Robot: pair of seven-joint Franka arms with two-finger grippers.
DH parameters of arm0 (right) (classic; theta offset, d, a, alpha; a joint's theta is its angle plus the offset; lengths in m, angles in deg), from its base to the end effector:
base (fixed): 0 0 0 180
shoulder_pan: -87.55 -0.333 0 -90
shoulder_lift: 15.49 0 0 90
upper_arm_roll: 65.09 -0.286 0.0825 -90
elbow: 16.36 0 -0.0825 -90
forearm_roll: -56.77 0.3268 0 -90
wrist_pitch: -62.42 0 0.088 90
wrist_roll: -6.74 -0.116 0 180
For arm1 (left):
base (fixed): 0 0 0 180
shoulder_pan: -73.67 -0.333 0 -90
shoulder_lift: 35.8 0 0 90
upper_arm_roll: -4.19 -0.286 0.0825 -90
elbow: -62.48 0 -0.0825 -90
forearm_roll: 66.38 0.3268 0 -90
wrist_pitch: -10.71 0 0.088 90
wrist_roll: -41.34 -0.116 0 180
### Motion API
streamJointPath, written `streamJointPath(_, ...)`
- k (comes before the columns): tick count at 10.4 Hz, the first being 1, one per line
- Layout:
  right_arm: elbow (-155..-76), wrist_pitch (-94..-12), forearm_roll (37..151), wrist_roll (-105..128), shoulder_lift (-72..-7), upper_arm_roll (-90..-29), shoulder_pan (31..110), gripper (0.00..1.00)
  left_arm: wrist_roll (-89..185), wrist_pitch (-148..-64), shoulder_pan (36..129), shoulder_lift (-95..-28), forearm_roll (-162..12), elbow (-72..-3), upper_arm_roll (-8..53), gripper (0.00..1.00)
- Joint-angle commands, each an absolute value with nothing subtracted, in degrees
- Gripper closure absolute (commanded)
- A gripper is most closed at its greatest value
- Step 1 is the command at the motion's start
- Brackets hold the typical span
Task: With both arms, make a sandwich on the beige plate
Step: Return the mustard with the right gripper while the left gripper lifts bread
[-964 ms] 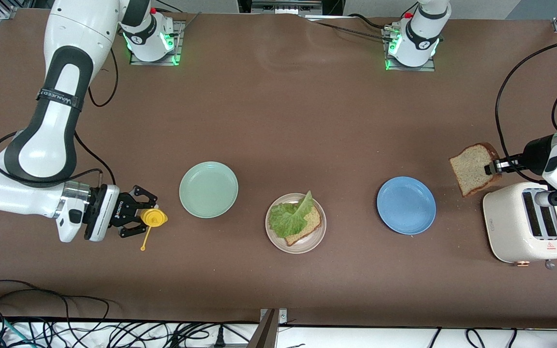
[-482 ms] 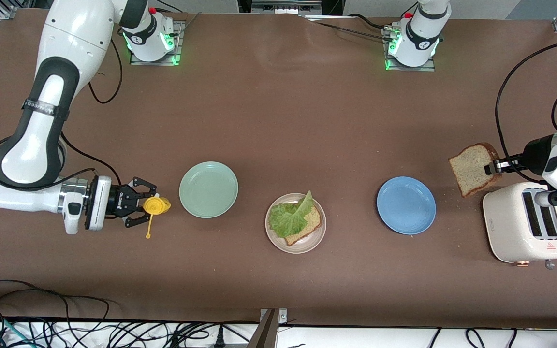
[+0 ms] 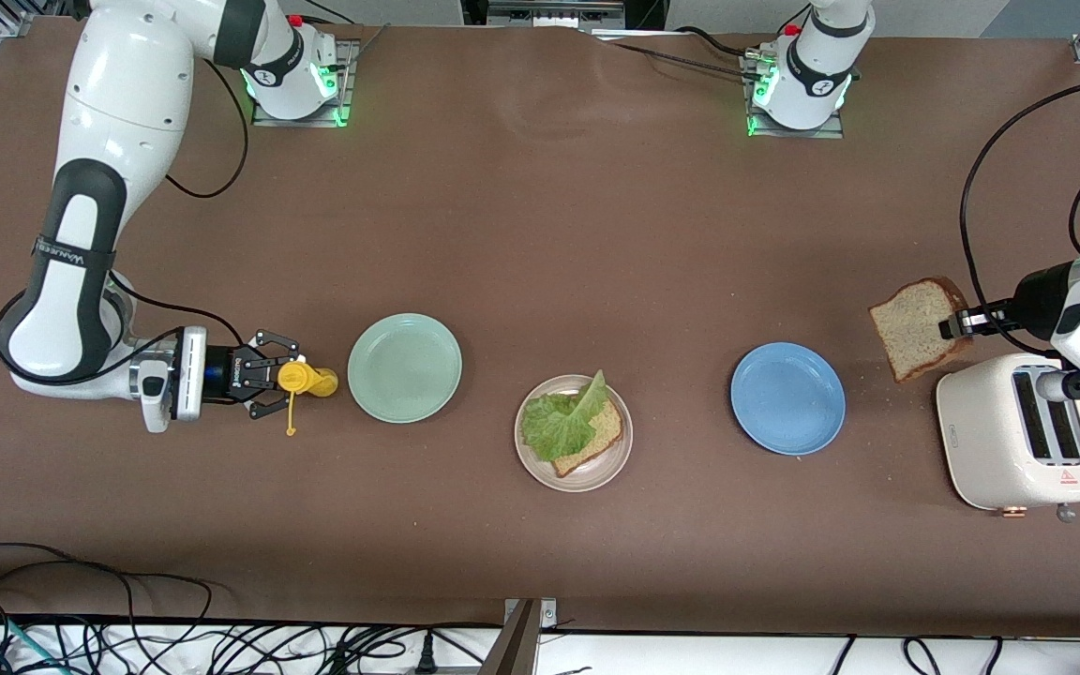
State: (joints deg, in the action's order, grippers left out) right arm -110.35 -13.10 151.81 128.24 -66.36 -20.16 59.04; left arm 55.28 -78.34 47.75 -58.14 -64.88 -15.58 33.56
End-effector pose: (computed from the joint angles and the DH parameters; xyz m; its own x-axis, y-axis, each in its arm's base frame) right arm 0.5919 0.0506 0.2240 0.2570 0.3332 0.9072 0.9648 -0.0339 -0.2609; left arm 0.5791 0.0152 0.4809 0.9656 0.1842 -0.1833 0.2080 -0.9707 0.1203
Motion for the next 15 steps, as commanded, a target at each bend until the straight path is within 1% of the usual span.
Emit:
streamJointPath(1,-113.81,-10.27,152.66,132.42,-66.21,-20.88,60.04,1.00,80.01,-91.25,61.54,-64.89,-69.28,-13.98,33.46,1.00)
streamJointPath(3,-115.15,-8.60,152.57,134.44,-67.78,-20.88,60.13,1.00,80.01,-91.25,61.54,-64.98,-69.28,-13.98,33.55,1.00)
streamJointPath(9,-115.15,-8.59,152.48,138.49,-71.04,-21.06,60.84,1.00,80.01,-91.33,61.89,-64.98,-69.28,-13.98,33.46,1.00)
streamJointPath(10,-115.15,-8.59,152.48,138.49,-71.13,-21.06,60.84,1.00,80.88,-91.77,62.06,-64.98,-69.28,-13.98,33.55,1.00)
streamJointPath(12,-115.15,-8.59,152.48,138.40,-71.65,-21.06,60.84,1.00,85.43,-95.62,64.51,-65.85,-69.28,-13.90,33.55,1.00)
streamJointPath(13,-115.15,-8.59,152.48,138.40,-71.92,-21.06,60.84,0.82,87.63,-97.47,65.83,-66.56,-69.28,-13.90,33.55,1.00)
streamJointPath(14,-115.15,-8.59,152.92,138.58,-71.92,-22.10,60.92,0.01,89.39,-99.31,67.06,-67.09,-69.28,-13.90,33.46,1.00)
streamJointPath(15,-114.89,-8.51,152.84,139.19,-71.66,-22.63,61.97,0.00,91.59,-101.86,68.29,-67.96,-69.28,-13.90,33.46,1.00)
